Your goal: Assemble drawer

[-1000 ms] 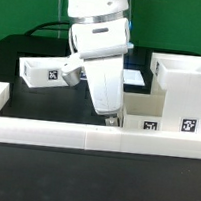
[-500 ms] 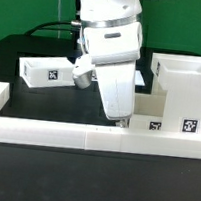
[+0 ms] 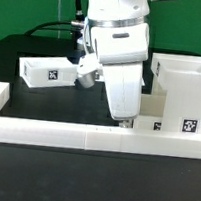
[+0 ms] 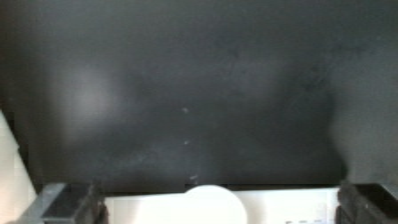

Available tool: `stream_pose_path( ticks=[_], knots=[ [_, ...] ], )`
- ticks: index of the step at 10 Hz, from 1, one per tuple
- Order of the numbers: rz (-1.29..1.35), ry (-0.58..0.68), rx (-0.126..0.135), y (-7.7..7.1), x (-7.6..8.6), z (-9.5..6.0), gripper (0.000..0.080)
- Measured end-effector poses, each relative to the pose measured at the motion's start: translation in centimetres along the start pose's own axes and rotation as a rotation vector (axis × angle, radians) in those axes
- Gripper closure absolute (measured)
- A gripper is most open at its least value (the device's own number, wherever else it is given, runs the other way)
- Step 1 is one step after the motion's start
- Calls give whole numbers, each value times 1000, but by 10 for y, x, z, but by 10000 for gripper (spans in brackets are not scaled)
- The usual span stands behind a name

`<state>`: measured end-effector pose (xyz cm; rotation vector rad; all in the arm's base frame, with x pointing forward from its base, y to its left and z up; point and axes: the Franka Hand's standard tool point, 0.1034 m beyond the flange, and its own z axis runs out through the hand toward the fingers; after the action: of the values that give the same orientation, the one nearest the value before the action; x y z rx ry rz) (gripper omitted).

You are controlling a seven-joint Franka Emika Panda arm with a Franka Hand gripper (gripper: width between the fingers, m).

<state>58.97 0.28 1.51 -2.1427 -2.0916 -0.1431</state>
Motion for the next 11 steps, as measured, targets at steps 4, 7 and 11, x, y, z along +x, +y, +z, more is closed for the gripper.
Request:
stream_pose_path(
  ticks=[4,7,11],
  knots=[
    [-58,9,-1,0,10,1,150],
    [-81,20,2,1,25,2,150],
    [-76,14,10,3,32,0,150]
  ],
)
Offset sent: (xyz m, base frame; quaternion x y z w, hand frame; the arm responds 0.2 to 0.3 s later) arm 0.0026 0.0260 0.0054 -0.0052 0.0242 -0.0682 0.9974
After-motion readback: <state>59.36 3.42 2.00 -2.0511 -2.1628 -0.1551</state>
